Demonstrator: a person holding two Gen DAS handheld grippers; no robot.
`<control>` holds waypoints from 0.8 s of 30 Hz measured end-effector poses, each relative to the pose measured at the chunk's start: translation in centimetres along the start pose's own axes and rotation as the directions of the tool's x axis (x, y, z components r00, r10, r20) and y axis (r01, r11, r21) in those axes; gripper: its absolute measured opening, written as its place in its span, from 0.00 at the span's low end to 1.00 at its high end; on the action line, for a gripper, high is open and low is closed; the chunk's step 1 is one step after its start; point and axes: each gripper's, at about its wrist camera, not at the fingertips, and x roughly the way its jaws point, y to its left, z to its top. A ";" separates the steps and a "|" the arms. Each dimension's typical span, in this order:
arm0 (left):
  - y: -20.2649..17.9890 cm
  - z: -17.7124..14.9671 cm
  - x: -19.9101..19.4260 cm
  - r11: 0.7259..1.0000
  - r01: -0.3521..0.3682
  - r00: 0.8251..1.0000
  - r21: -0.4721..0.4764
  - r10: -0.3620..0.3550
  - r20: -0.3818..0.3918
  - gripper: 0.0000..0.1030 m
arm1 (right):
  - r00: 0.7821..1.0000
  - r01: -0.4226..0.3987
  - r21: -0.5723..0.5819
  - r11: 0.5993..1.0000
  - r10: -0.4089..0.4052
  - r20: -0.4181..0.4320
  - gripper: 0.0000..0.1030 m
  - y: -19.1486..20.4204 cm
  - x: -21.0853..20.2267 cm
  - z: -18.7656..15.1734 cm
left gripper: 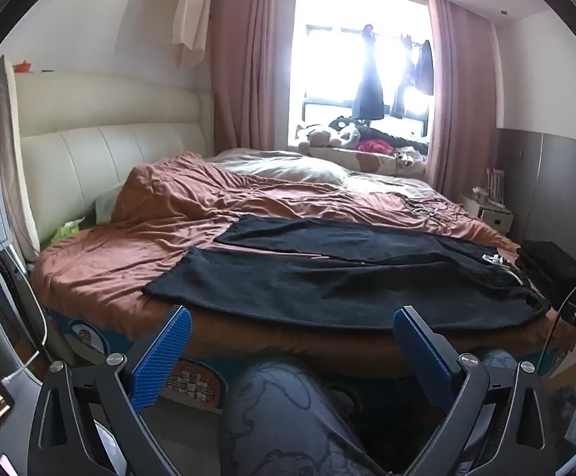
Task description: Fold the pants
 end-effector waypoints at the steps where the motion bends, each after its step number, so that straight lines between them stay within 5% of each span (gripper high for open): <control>1: 0.1 0.1 0.0 1.000 0.003 1.000 -0.003 -0.003 -0.002 1.00 | 1.000 0.000 0.001 1.000 0.000 0.000 1.00 0.0 0.0 0.0; 24: 0.3 0.0 -0.5 1.000 -0.004 1.000 -0.013 0.004 0.010 1.00 | 1.000 -0.001 0.000 1.000 0.001 0.004 1.00 0.1 0.1 0.0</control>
